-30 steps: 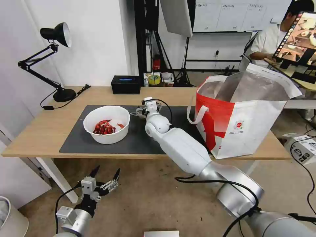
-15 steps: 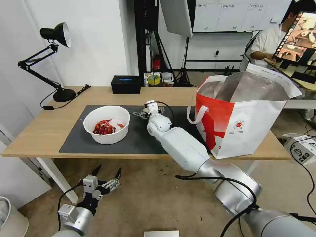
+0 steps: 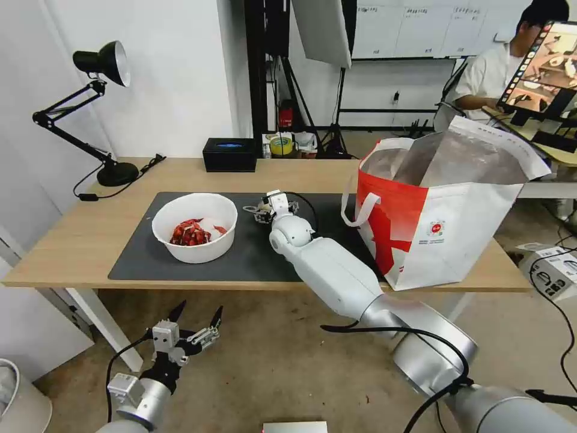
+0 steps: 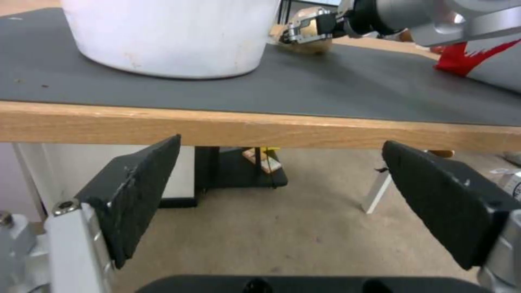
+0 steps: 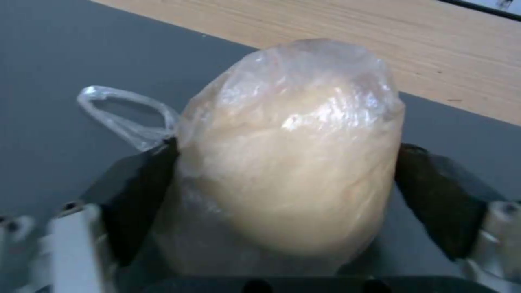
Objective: Pick up the trash from the table and place it into the takeout bag.
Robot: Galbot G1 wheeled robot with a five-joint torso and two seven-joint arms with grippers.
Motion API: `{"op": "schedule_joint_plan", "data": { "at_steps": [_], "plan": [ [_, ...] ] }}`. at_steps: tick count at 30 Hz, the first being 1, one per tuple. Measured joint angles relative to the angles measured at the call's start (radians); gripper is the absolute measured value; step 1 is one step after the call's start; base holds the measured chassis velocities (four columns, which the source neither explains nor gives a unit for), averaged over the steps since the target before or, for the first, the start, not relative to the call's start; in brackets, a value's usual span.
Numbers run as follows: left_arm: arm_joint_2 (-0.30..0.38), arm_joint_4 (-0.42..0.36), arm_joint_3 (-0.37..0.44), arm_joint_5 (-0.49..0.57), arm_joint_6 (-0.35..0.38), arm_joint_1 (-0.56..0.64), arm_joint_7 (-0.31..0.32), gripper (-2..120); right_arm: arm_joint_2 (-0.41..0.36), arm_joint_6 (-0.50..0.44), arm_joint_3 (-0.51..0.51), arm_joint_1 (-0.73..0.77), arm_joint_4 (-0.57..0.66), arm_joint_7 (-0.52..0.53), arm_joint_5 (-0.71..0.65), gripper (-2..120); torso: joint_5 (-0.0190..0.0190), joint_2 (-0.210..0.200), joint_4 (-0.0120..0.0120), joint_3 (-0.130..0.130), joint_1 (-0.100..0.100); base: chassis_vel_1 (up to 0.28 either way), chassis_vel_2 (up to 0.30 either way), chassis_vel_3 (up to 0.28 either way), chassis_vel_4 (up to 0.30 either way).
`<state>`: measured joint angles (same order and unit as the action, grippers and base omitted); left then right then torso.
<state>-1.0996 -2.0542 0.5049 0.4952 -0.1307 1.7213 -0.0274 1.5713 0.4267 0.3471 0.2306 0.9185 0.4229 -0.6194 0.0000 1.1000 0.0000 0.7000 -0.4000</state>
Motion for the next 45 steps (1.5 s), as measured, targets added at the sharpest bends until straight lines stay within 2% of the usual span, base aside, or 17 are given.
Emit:
{"op": "schedule_joint_plan", "data": {
  "at_steps": [5, 8, 10, 12, 17, 21, 22, 24, 25, 28, 29, 32, 37, 39, 40, 43, 45],
  "plan": [
    [0.002, -0.001, 0.0, 0.001, 0.0, -0.001, 0.0, 100, 0.0, 0.002, 0.002, 0.005, 0.006, 0.0, -0.002, 77, 0.0, 0.0, 0.0, 0.0, 0.0, 0.0, 0.0, 0.0, 0.0],
    [0.006, -0.002, 0.002, 0.002, 0.0, 0.0, 0.0, 100, -0.001, 0.004, 0.002, 0.011, 0.013, 0.0, -0.004, 61, 0.0, 0.0, 0.0, 0.0, 0.0, 0.0, 0.0, 0.0, 0.0],
    [0.007, -0.003, 0.002, 0.003, 0.0, 0.0, 0.0, 100, -0.001, 0.004, 0.002, 0.013, 0.014, 0.001, -0.004, 57, 0.0, 0.0, 0.0, 0.0, 0.0, 0.0, 0.0, 0.0, 0.0],
    [0.008, -0.003, 0.002, 0.003, 0.0, 0.0, 0.0, 100, -0.001, 0.003, 0.001, 0.015, 0.017, 0.001, -0.005, 46, 0.0, 0.0, 0.0, 0.0, 0.0, 0.0, 0.0, 0.0, 0.0],
    [0.009, -0.004, 0.004, 0.004, 0.0, 0.0, 0.001, 100, -0.011, -0.02, -0.002, 0.026, 0.052, 0.001, -0.017, 33, 0.0, 0.0, 0.0, 0.0, 0.0, 0.0, 0.0, 0.0, 0.0],
    [0.01, -0.006, 0.005, 0.004, -0.001, 0.01, 0.001, 100, -0.074, -0.05, 0.017, 0.06, 0.191, 0.036, -0.027, 14, 0.0001, 0.0, 0.0002, 0.0, 0.0, 0.0, 0.0, 0.0, 0.0],
    [0.01, -0.006, 0.005, 0.004, -0.001, 0.01, 0.001, 100, -0.074, -0.05, 0.017, 0.06, 0.191, 0.036, -0.027, 14, 0.0001, 0.0, 0.0002, 0.0, 0.0, 0.0, 0.0, 0.0, 0.0],
    [0.011, -0.008, 0.006, 0.005, -0.001, 0.013, 0.002, 100, -0.127, -0.073, 0.037, 0.083, 0.274, 0.064, -0.027, 7, 0.0, 0.0, -0.0001, 0.0, 0.0, 0.0, 0.0, 0.0, 0.0],
    [0.011, -0.008, 0.006, 0.005, -0.001, 0.013, 0.002, 100, -0.127, -0.073, 0.037, 0.083, 0.274, 0.064, -0.027, 7, 0.0, 0.0, -0.0001, 0.0, 0.0, 0.0, 0.0, 0.0, 0.0],
    [0.009, -0.014, 0.018, 0.005, -0.002, 0.03, 0.002, 100, -0.189, -0.101, 0.046, 0.121, 0.425, 0.1, -0.026, 6, 0.0002, 0.0, -0.0003, 0.0, 0.0, 0.0, 0.0, 0.0, 0.0],
    [0.009, -0.014, 0.018, 0.005, -0.002, 0.03, 0.002, 100, -0.189, -0.101, 0.046, 0.121, 0.425, 0.1, -0.026, 6, 0.0002, 0.0, -0.0003, 0.0, 0.0, 0.0, 0.0, 0.0, 0.0],
    [-0.015, -0.026, 0.038, -0.001, -0.006, 0.053, 0.002, 100, -0.23, -0.133, 0.045, 0.147, 0.545, 0.112, -0.022, 6, 0.0001, 0.0, 0.0002, 0.0, 0.0, 0.0, 0.0, 0.0, 0.0],
    [-0.06, -0.044, 0.064, -0.023, -0.018, 0.088, 0.0, 100, -0.272, -0.179, 0.036, 0.17, 0.661, 0.119, -0.002, 6, 0.0003, 0.0, 0.0002, 0.0, 0.0, 0.0, 0.0, 0.0, 0.0],
    [-0.074, -0.049, 0.068, -0.034, -0.02, 0.096, -0.002, 100, -0.312, -0.201, 0.013, 0.194, 0.744, 0.121, 0.027, 6, 0.0002, 0.0, 0.0004, 0.0, 0.0, 0.0, 0.0, 0.0, 0.0],
    [-0.074, -0.049, 0.068, -0.034, -0.02, 0.096, -0.002, 100, -0.312, -0.201, 0.013, 0.194, 0.744, 0.121, 0.027, 6, 0.0002, 0.0, 0.0004, 0.0, 0.0, 0.0, 0.0, 0.0, 0.0],
    [-0.084, -0.05, 0.064, -0.044, -0.02, 0.099, -0.003, 100, -0.384, -0.211, -0.052, 0.244, 0.888, 0.142, 0.045, 5, 0.0002, 0.0, -0.0002, 0.0, 0.0, 0.0, 0.0, 0.0, 0.0],
    [-0.085, -0.051, 0.064, -0.045, -0.02, 0.1, -0.004, 100, -0.4, -0.211, -0.07, 0.256, 0.915, 0.145, 0.045, 5, 0.0004, 0.0, -0.0001, 0.0, 0.0, 0.0, 0.0, 0.0, 0.0]
  ]
}}
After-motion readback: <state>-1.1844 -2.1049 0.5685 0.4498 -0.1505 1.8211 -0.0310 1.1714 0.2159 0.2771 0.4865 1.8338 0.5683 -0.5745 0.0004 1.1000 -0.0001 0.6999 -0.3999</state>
